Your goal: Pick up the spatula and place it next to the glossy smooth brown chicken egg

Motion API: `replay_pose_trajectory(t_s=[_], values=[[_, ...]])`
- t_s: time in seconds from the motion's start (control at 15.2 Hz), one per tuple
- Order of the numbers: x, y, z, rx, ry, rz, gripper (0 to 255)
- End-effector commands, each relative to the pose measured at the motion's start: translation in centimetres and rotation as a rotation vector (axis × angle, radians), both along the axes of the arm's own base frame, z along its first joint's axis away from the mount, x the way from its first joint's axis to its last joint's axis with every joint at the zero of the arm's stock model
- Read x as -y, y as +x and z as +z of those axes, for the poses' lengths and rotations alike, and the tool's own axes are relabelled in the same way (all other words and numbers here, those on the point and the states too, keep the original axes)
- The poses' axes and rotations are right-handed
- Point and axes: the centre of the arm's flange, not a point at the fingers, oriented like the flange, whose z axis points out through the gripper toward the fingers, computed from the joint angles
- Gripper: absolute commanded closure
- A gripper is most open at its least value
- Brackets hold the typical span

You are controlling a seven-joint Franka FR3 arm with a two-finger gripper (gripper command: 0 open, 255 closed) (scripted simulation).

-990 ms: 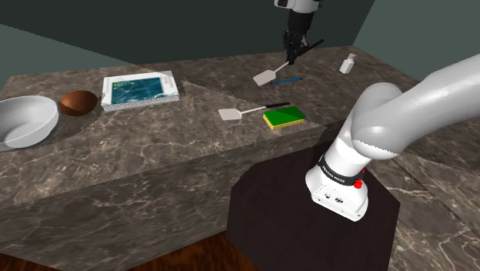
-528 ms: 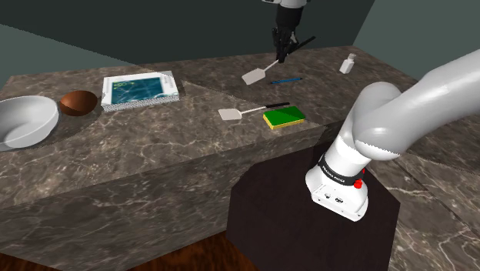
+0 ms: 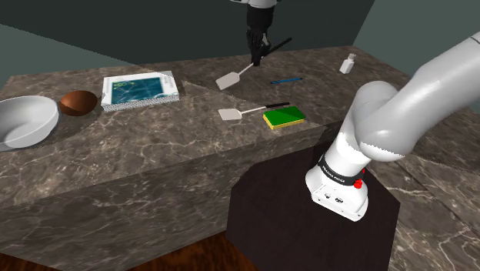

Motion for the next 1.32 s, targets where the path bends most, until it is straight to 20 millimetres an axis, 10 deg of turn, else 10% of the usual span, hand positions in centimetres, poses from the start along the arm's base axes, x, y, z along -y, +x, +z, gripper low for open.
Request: replay_pose_trajectory(t_s=[0.0, 1.25], values=[[-2.6, 1.2, 0.0, 0.0, 0.001, -0.001, 255], [-25.3, 11.8, 0.0, 0.0, 0.001, -0.001, 255]])
